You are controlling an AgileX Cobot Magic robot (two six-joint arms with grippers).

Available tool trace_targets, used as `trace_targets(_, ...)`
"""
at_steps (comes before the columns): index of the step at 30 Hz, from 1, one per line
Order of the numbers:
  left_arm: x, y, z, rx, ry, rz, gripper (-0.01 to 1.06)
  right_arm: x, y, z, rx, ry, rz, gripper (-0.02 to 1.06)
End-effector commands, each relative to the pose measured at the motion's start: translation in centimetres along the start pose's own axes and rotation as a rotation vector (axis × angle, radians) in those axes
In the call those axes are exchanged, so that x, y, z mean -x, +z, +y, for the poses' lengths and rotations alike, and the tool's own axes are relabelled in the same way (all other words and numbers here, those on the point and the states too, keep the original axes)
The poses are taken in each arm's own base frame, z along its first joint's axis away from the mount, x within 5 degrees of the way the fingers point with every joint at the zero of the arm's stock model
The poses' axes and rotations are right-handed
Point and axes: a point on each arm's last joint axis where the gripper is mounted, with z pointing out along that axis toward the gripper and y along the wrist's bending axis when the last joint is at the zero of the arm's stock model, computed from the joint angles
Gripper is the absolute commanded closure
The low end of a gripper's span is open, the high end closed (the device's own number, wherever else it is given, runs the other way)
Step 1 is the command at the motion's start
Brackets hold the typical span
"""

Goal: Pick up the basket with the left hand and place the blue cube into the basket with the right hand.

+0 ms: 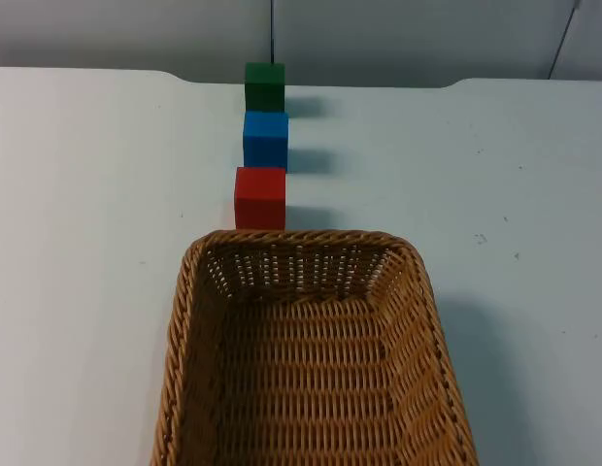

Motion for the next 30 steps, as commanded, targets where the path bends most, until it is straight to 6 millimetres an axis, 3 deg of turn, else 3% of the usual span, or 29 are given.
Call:
trace_targets(1, -0.1, 0.0, -0.1, -0.015, -0.007, -0.008, 0.0, -0.1, 0.1, 0.0, -0.011, -0.003, -0.002, 0.0)
trace_targets(10, 2.1, -1.2, -0.5, -0.081, -0.044, -0.055, 0.0, -0.1, 0.1, 0.0, -0.011, -0.003, -0.002, 0.0)
trace_targets(18, 6.1, -1.2, -0.4, -0.089, -0.046, -0.062, 0.0, -0.1, 0.1, 0.0, -0.011, -0.003, -0.002, 0.0)
trace_targets(25, 10.0, 0.2, -1.2, -0.186, -0.077, -0.043, 0.0, -0.1, 0.1, 0.0, -0.011, -0.003, -0.002, 0.0)
trace_targets(30, 11.7, 1.9, -2.2, -0.295, -0.079, -0.038, 0.0, -0.1, 0.1, 0.0, -0.011, -0.003, -0.002, 0.0)
